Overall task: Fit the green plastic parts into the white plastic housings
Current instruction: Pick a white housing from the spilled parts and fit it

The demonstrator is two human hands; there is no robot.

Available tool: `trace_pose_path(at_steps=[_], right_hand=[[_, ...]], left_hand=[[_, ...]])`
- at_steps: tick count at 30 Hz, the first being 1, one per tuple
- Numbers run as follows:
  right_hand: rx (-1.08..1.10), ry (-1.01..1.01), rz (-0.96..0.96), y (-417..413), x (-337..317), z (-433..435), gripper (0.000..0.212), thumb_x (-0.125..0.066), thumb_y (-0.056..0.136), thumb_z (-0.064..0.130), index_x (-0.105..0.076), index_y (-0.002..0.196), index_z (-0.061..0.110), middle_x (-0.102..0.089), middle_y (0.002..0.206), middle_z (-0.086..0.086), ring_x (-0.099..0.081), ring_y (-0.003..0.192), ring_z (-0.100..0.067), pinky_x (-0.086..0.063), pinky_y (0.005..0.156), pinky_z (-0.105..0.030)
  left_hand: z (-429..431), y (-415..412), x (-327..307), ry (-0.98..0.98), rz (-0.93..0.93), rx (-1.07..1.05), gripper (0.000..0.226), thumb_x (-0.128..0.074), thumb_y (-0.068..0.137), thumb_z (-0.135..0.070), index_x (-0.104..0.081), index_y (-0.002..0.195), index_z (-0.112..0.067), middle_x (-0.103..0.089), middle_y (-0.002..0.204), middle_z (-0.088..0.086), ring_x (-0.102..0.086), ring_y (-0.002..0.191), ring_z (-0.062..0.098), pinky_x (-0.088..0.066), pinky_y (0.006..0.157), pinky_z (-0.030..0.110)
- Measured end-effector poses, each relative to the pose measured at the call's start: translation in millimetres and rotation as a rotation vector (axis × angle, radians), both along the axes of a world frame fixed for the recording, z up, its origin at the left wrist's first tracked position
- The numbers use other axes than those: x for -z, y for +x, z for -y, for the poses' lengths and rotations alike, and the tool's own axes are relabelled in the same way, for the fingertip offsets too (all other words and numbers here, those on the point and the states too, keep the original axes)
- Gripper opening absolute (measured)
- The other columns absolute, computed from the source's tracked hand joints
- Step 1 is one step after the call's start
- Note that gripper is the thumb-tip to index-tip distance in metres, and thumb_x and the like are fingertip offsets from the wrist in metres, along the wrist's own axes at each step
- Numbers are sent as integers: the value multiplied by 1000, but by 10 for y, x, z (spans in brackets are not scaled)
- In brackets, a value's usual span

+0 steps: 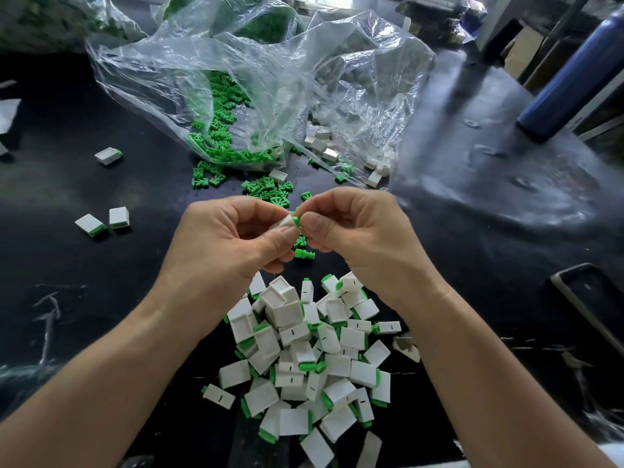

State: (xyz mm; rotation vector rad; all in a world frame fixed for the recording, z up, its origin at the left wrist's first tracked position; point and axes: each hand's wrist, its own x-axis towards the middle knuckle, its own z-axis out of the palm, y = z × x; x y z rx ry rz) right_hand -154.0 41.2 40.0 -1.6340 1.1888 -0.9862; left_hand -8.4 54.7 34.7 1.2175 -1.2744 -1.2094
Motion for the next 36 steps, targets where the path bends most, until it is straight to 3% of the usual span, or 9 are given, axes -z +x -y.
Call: trace_pose_path(at_steps=[6, 11, 14, 16, 21, 25, 29, 33, 36], right_hand=[[-13, -14, -65, -46, -22, 10, 19, -66, 82, 4, -65, 75, 22, -65, 71, 0, -58, 66, -11, -52, 72, -37], [-7, 33, 52, -49, -17, 8, 18, -66, 81, 1, -63, 76, 19, -63, 68, -1, -57, 60, -8, -50, 60, -21], [-14, 58, 65, -46, -12, 12, 15, -65, 82, 4, -63, 75, 18, -63, 66, -2, -57, 59, -9, -49, 58, -18], [-22, 56, 13, -41, -4, 12, 15, -62, 85, 9, -62, 75, 19, -63, 67, -1, -58, 62, -10, -49, 59, -20], [-43, 13, -219, -9, 21, 4, 21, -52, 93, 18, -56, 72, 18, -58, 66, 1, -55, 66, -15, -51, 71, -44], [-54, -35, -285, -15, -15, -20, 26, -50, 93, 17, -52, 68, 13, -54, 61, 5, -48, 59, -7, -46, 64, -32], [-114, -138, -414, -44, -50, -37, 24, -51, 92, 12, -54, 73, -1, -55, 64, -10, -45, 61, -17, -38, 61, -34], [-173, -182, -499, -82, -91, -40, 21, -52, 92, 11, -55, 73, 2, -56, 65, -9, -45, 63, -18, -34, 59, -29], [-226, -222, -580, -103, -95, -33, 24, -53, 91, 11, -48, 68, 12, -46, 58, 5, -39, 57, -14, -30, 56, -21]], left_hand=[[-13, -5, 8, -40, 63, 35, 10, -70, 71, -5, -68, 75, -14, -69, 66, 8, -63, 50, 10, -52, 49, 18], [-16, 6, -13, -60, 48, 41, 9, -68, 64, -15, -67, 73, -17, -70, 66, 6, -63, 50, 9, -52, 49, 18], [-19, 2, -20, -60, 38, 46, 12, -66, 62, -20, -67, 74, -16, -70, 66, 7, -63, 51, 9, -52, 48, 18], [-13, -7, -12, -44, 27, 57, 14, -64, 63, -21, -65, 75, -13, -69, 67, 9, -64, 52, 12, -52, 48, 20], [-10, -11, 6, -7, 8, 87, 17, -59, 66, -24, -61, 77, -11, -71, 69, 8, -67, 56, 18, -54, 49, 23], [-12, -7, 6, -1, 5, 110, 3, -59, 79, -9, -61, 77, -8, -69, 62, 6, -63, 51, 16, -53, 47, 22], [-6, 21, -1, -27, 67, 177, 4, -59, 77, -10, -60, 76, -6, -65, 57, 7, -60, 46, 18, -49, 43, 23], [-5, 50, -7, -55, 105, 230, 18, -59, 66, -22, -61, 73, -5, -64, 57, 8, -60, 44, 19, -47, 41, 22], [-9, 57, 13, -80, 176, 258, 19, -60, 66, -24, -62, 72, -6, -64, 58, 9, -62, 45, 20, -48, 41, 22]])
